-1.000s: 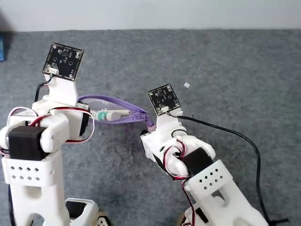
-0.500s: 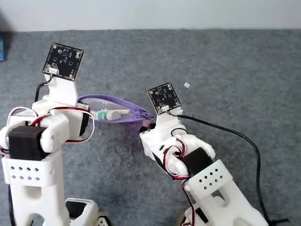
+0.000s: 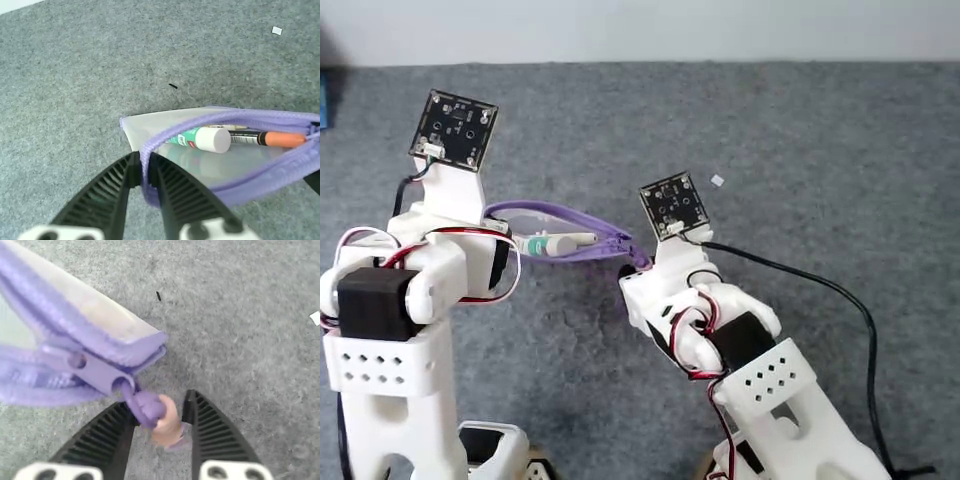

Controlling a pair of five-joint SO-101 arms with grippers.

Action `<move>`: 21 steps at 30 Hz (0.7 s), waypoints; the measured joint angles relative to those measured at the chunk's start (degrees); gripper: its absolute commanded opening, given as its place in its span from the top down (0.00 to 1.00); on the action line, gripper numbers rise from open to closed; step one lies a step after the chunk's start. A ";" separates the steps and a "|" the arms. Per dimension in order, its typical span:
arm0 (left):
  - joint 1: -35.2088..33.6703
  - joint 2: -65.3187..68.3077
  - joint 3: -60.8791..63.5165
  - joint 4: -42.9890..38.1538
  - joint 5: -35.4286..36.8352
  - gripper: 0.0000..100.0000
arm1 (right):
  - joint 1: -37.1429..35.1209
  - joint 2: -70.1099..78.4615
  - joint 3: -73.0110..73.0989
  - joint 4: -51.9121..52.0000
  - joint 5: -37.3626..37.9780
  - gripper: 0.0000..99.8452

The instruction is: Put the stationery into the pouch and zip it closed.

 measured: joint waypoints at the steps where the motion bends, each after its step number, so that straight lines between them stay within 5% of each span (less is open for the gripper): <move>1: 0.00 0.00 0.00 0.00 0.00 0.99 | 0.00 0.00 0.00 -0.35 0.00 0.98; 7: 0.00 0.00 0.00 0.00 0.00 0.99 | 0.00 0.00 0.00 -1.49 0.18 0.99; 21: 0.00 0.00 0.00 0.00 0.00 0.99 | 2.81 -18.11 0.09 6.59 14.42 0.99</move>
